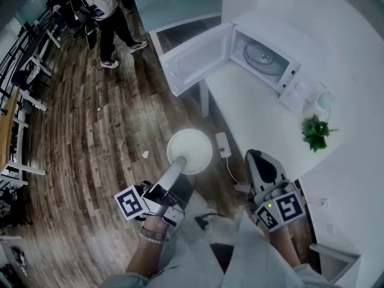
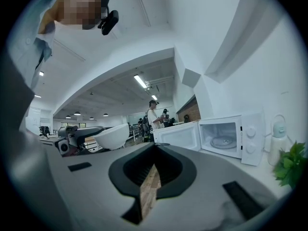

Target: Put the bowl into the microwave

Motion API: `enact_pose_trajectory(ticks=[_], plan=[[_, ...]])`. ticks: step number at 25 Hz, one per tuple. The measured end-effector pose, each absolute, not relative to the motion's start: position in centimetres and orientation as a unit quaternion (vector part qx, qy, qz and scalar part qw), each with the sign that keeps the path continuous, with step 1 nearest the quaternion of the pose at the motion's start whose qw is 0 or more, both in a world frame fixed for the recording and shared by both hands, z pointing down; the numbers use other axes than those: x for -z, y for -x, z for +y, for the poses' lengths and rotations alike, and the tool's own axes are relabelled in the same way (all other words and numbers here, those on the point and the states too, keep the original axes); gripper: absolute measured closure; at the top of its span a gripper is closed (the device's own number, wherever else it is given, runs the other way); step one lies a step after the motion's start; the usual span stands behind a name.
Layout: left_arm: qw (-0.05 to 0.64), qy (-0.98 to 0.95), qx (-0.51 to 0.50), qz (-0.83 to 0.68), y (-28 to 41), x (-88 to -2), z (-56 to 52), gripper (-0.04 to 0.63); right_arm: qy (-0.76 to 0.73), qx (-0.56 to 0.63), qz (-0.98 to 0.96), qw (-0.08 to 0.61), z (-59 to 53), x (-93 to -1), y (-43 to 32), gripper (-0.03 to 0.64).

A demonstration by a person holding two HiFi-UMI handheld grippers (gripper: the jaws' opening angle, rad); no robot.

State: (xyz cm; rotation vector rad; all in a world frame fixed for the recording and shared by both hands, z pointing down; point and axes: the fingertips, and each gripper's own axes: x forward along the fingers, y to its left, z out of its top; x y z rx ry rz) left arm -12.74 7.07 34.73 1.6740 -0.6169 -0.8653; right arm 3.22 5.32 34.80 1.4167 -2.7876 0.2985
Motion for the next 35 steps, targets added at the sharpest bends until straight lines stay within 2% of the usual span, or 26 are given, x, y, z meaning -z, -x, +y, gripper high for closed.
enact_pose_trajectory(ticks=[14,35], plan=[[0.575,-0.725,0.32,-0.206,12.3,-35.0,-1.9,0.376,-0.52,-0.103,-0.848,-0.003,-1.4,-35.4,-3.4,0.615],[0.618,-0.756,0.199,-0.091,15.1,-35.5,-13.4,0.376,-0.64,-0.087,-0.763,-0.014,-9.4,-34.3,2.3,0.615]])
